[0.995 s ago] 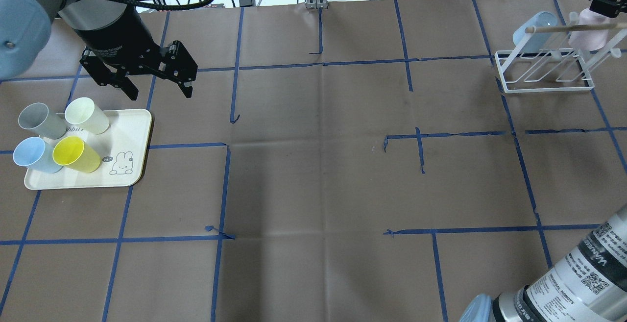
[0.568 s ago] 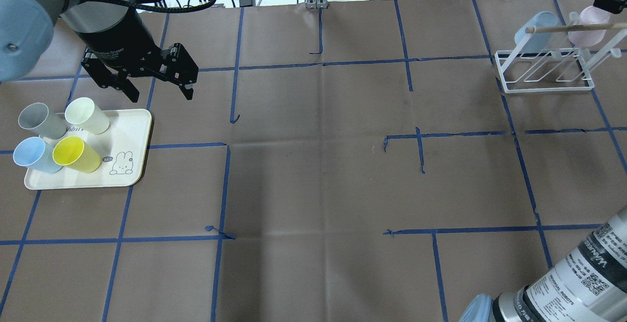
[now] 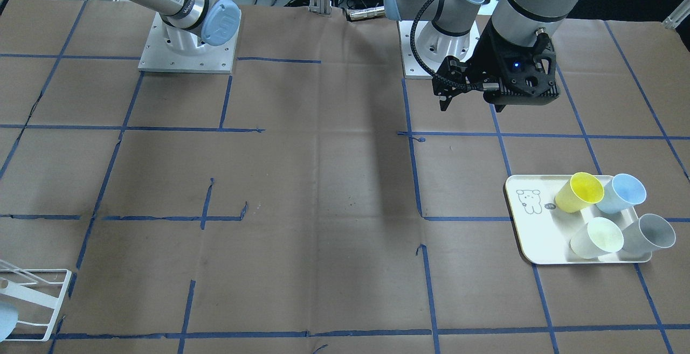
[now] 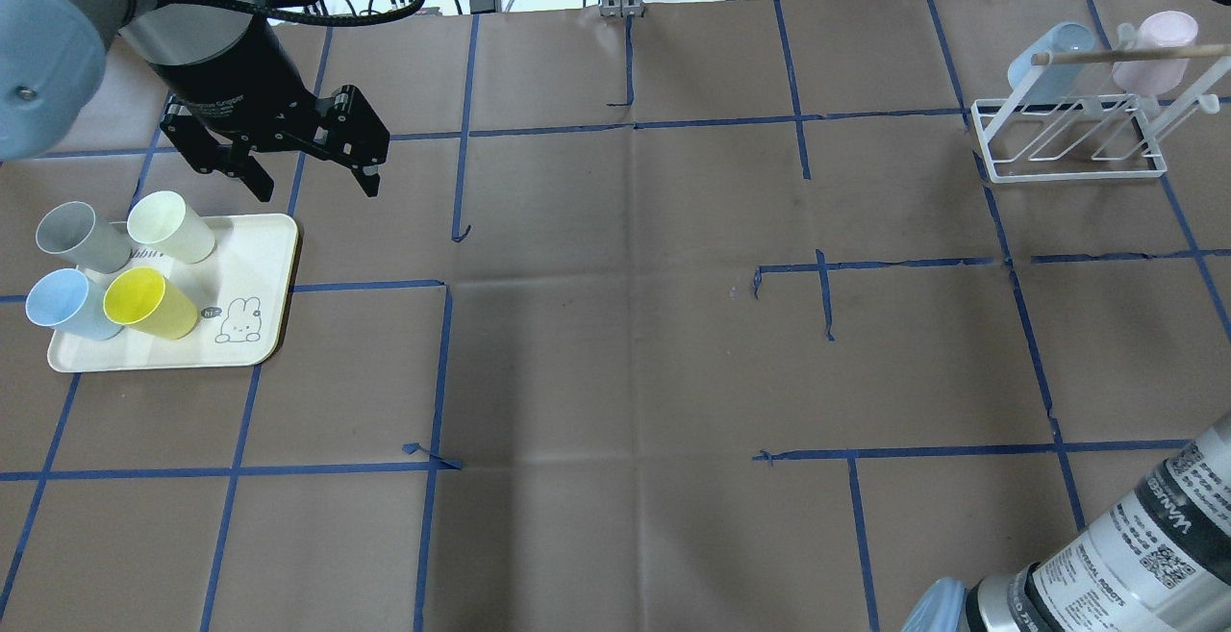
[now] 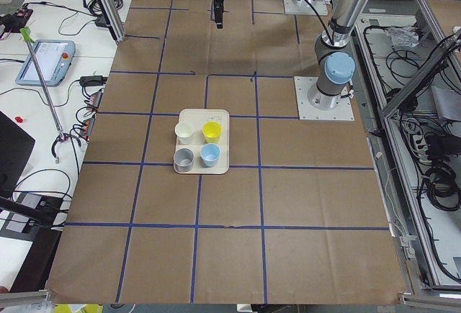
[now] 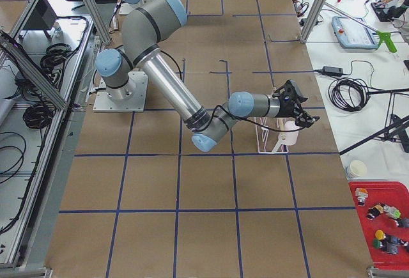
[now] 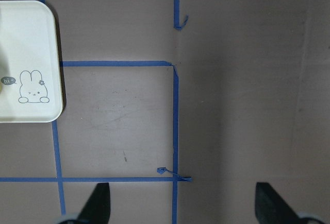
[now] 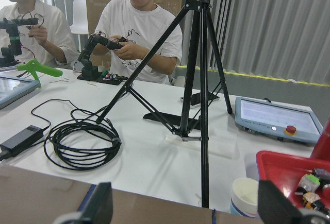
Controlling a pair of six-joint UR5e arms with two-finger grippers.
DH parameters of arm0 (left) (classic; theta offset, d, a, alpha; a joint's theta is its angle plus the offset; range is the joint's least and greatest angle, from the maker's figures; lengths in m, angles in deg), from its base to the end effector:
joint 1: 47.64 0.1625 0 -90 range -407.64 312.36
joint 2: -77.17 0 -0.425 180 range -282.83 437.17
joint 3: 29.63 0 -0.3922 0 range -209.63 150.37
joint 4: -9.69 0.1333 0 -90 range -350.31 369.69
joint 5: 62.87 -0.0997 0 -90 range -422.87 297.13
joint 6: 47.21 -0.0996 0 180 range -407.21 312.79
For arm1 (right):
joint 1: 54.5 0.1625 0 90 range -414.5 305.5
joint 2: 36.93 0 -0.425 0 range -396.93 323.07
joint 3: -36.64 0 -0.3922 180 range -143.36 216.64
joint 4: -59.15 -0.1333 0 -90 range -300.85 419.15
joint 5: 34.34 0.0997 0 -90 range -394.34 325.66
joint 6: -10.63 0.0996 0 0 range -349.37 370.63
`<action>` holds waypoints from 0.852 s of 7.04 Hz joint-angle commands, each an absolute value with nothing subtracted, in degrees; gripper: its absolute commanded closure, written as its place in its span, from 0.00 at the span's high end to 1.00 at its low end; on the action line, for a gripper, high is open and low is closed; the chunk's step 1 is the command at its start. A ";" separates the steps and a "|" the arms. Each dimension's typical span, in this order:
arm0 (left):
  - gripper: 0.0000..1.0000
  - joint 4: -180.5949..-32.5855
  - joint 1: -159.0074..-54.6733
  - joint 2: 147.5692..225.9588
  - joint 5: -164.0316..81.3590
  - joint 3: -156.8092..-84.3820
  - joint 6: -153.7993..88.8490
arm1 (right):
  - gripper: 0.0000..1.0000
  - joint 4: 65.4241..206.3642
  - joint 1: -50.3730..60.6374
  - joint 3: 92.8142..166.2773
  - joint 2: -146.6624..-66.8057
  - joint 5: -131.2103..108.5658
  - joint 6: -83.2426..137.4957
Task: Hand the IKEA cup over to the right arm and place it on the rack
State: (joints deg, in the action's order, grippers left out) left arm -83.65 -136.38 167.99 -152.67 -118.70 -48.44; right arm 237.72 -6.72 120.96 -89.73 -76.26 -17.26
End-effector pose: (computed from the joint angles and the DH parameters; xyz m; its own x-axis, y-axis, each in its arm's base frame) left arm -0.1228 -0.4950 0.4832 -1.0000 -0.0008 0.0047 -0.0005 0.9984 0.0563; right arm -0.3177 -0.6588 0.3435 -0.9791 -0.2003 0.0348 -0.1047 0.3497 -0.9310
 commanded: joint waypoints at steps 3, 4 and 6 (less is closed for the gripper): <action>0.99 -83.65 -136.41 167.87 -152.69 -118.92 -48.44 | 1.00 198.57 -3.37 119.71 -101.06 -92.54 -17.33; 0.99 -83.65 -136.41 167.52 -152.61 -119.10 -48.44 | 1.00 188.01 -0.82 117.43 -103.87 -97.05 -17.15; 0.99 -83.65 -136.41 167.43 -152.61 -119.27 -48.35 | 1.00 176.01 4.45 114.17 -108.88 -103.55 -16.80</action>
